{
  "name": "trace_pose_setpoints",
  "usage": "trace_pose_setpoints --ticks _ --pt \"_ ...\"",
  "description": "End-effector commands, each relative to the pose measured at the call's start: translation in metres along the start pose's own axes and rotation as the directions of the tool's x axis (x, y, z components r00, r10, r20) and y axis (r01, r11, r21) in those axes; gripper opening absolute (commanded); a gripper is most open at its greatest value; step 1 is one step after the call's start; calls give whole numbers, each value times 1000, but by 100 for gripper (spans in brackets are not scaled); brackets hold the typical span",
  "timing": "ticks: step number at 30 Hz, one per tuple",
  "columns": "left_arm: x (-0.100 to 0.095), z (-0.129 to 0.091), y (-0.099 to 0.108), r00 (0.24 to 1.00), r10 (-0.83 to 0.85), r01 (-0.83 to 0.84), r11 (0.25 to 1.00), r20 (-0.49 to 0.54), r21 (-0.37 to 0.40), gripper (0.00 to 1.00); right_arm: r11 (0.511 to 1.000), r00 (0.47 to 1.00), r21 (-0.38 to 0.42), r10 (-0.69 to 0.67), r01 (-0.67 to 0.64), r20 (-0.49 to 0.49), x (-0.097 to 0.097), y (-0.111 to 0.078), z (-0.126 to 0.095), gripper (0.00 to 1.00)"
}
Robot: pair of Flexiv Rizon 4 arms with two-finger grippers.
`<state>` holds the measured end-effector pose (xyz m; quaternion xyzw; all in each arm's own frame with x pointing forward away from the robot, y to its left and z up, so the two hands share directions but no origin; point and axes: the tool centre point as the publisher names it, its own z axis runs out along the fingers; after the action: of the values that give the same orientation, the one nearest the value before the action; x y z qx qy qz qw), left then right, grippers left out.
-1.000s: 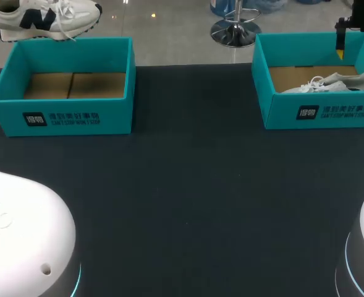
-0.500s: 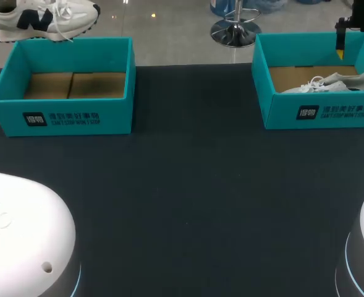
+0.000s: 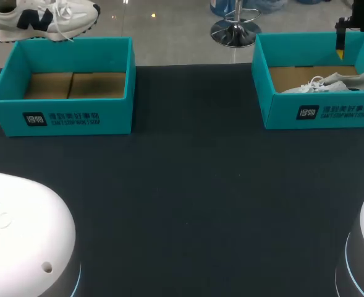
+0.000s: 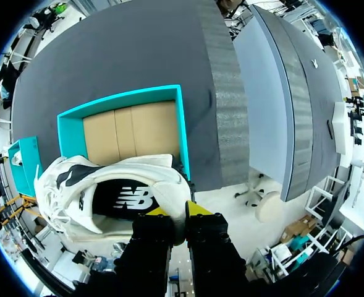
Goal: Take the shoe out of the shoebox, open the shoe tongue, remove and reinsert the insole, then place the shoe into the shoebox
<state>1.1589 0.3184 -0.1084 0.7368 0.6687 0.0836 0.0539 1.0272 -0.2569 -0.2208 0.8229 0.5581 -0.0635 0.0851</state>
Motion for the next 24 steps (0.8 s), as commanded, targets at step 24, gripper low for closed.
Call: trace_pose_setpoints --ticks 24 --pt "-172 -38 -153 990 118 -120 993 80 13 0 1000 1000 -3 1 -1 -1 -1 -1 0 100"
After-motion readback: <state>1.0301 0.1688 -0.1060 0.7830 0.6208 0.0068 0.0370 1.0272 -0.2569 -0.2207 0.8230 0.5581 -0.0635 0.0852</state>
